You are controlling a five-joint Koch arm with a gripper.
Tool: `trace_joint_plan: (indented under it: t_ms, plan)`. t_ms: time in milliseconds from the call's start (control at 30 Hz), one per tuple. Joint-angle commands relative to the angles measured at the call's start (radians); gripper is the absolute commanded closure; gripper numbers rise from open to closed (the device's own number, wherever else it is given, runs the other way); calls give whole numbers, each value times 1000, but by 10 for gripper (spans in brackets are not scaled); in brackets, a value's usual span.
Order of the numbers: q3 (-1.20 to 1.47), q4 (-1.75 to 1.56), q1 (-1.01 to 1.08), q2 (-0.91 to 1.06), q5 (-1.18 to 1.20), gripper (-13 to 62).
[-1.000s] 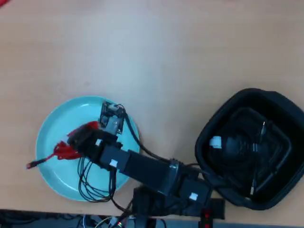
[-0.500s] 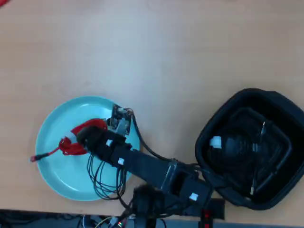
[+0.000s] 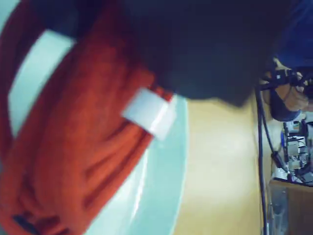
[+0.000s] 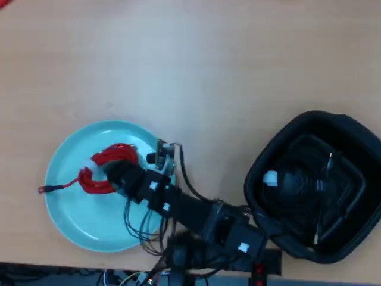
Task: Put a black charging cable in a black bowl and put a red charging cable in a green bowl
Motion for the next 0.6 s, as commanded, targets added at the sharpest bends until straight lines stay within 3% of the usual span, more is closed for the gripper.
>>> trace_joint_plan:
  t_ms: [0, 567]
  plan:
    - [-25, -298, -8, 49, 5, 518]
    - [-3, -11, 12, 52, 15, 515]
